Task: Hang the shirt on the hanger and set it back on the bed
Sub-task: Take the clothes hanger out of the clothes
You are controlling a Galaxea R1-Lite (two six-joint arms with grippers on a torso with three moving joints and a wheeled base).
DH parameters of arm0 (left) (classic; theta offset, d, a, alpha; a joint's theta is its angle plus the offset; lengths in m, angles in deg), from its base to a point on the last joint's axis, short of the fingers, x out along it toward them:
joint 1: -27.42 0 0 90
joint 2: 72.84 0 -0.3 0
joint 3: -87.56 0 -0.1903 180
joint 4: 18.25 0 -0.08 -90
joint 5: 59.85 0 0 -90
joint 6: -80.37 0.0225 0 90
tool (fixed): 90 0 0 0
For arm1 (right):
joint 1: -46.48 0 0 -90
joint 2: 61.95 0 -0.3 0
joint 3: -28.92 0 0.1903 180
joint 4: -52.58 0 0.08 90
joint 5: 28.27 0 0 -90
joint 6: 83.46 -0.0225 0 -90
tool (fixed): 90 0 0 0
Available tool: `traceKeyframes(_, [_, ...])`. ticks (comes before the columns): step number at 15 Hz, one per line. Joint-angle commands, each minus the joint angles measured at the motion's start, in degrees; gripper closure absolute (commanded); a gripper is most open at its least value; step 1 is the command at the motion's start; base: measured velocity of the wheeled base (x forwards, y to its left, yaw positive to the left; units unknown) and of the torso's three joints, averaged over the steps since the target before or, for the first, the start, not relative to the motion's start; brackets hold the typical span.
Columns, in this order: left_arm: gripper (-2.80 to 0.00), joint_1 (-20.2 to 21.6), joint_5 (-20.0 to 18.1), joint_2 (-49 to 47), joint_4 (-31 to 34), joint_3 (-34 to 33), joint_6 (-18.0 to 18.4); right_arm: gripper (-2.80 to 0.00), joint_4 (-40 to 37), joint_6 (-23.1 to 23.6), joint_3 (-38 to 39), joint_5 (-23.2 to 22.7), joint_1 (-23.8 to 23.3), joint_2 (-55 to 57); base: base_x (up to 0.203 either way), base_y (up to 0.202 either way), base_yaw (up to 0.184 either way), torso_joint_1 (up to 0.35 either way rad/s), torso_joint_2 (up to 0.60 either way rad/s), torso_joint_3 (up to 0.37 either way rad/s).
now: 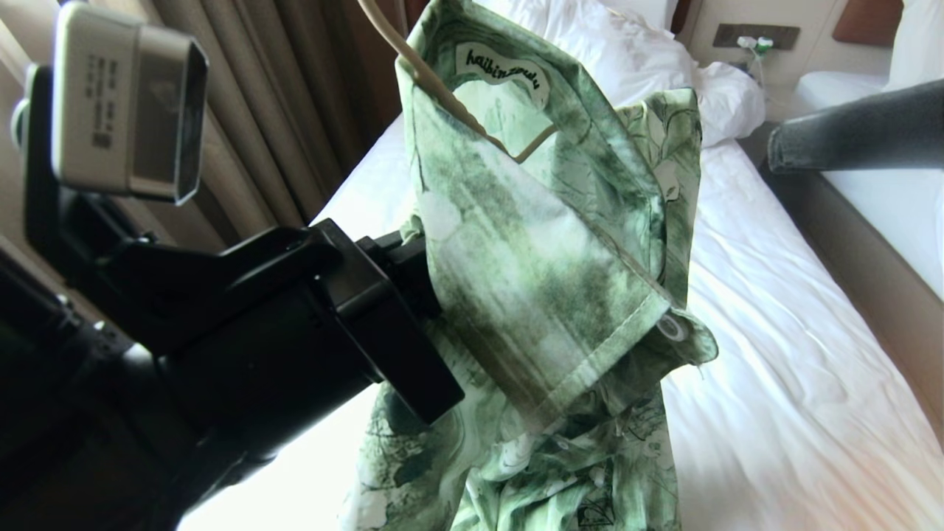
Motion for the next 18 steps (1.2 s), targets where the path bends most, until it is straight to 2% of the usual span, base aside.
traceKeyframes(1, [0.0, -0.06, 0.04, -0.68, -0.29, 0.04, -0.08, 0.0, -0.7, 2.47, -2.5, 0.51, 0.37, 2.2, 0.0, 0.0, 0.0, 0.0, 0.0, 0.0])
traceKeyframes(3, [0.0, -0.06, 0.12, -1.54, -0.35, -0.1, -0.13, 0.0, -4.62, 5.44, -9.31, 4.53, 2.48, 4.89, 0.0, 0.0, 0.0, 0.0, 0.0, 0.0])
traceKeyframes(5, [0.0, 0.02, 0.21, -1.53, -0.3, -0.02, -0.13, 0.0, -10.41, 13.6, -15.11, 9.67, 4.65, 8.17, 0.0, 0.0, 0.0, 0.0, 0.0, 0.0])
traceKeyframes(8, [0.0, 0.02, 0.22, -1.52, -0.29, -0.11, -0.13, 0.0, -11.57, 20.2, -15.95, 17.7, 6.47, 9.93, 0.0, 0.0, 0.0, 0.0, 0.0, 0.0])
traceKeyframes(11, [0.0, -0.06, 0.22, -2.77, -0.29, -0.19, -0.13, 0.0, -5.74, 22.65, -15.95, 19.44, 7.39, 10.16, 0.0, 0.0, 0.0, 0.0, 0.0, 0.0])
traceKeyframes(17, [0.0, -0.06, 0.29, -3.12, -0.29, -0.11, -0.13, 0.0, -3.1, 23.11, -15.95, 19.59, 10.21, 13.84, 0.0, 0.0, 0.0, 0.0, 0.0, 0.0])
traceKeyframes(18, [0.0, -0.06, 0.31, -3.12, -0.29, -0.02, -0.13, -2.8, -2.74, 23.4, -15.95, 19.61, 10.44, 14.27, 0.0, 0.0, 0.0, 0.0, 0.0, 0.0])
